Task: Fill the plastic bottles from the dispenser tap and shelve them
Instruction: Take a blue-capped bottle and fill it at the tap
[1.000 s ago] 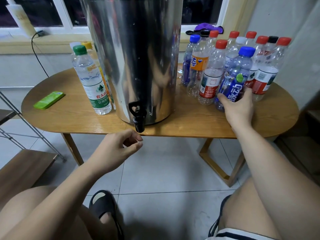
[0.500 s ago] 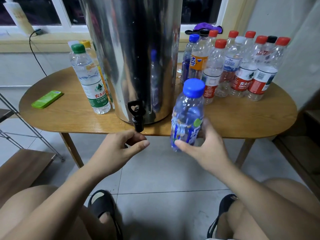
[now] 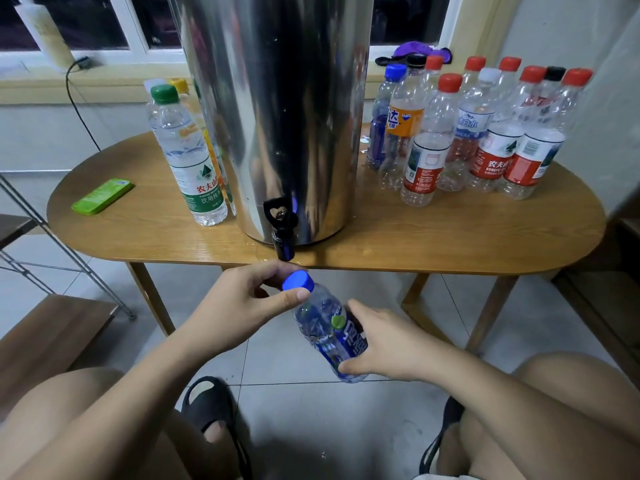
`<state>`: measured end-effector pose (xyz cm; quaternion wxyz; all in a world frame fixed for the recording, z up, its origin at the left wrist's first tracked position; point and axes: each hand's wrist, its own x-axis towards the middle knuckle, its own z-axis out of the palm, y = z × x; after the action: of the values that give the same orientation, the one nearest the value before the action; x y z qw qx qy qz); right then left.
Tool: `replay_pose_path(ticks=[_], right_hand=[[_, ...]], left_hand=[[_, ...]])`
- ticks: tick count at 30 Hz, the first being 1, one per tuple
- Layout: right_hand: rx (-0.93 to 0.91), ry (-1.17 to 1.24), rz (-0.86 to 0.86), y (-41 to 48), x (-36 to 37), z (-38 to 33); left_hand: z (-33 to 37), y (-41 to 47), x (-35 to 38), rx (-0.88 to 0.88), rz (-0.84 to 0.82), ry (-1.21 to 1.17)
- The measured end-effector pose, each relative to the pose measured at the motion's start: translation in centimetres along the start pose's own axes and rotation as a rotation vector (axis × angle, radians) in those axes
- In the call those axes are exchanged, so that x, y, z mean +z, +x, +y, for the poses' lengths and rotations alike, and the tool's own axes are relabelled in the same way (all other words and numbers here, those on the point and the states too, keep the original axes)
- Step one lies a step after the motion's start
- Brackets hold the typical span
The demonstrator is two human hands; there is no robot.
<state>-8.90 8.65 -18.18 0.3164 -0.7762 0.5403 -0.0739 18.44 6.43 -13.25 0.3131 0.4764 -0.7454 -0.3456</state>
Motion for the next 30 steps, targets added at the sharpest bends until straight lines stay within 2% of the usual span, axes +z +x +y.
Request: replay_pose_path(ticks=[7, 14, 25, 30], right_hand=[[-0.039, 0.130, 0.076, -0.2, -0.3, -0.7], [-0.088, 0.067, 0.125, 0.0, -0.8, 0.0], [-0.107, -0.001, 0.172, -0.4, -0.3, 0.2], [-0.103, -0.086, 0.242, -0.1, 0.3, 0.0]], left_hand=[[-0.1, -0.3, 1.1, 0.020, -0.080, -0.017], [-0.3, -0.1, 0.6, 0.101, -0.161, 0.101], [-0.3, 0.0, 1.0, 0.190, -0.040, 0.246], [0.1, -0.3, 1.2, 0.147, 0.023, 0.359]])
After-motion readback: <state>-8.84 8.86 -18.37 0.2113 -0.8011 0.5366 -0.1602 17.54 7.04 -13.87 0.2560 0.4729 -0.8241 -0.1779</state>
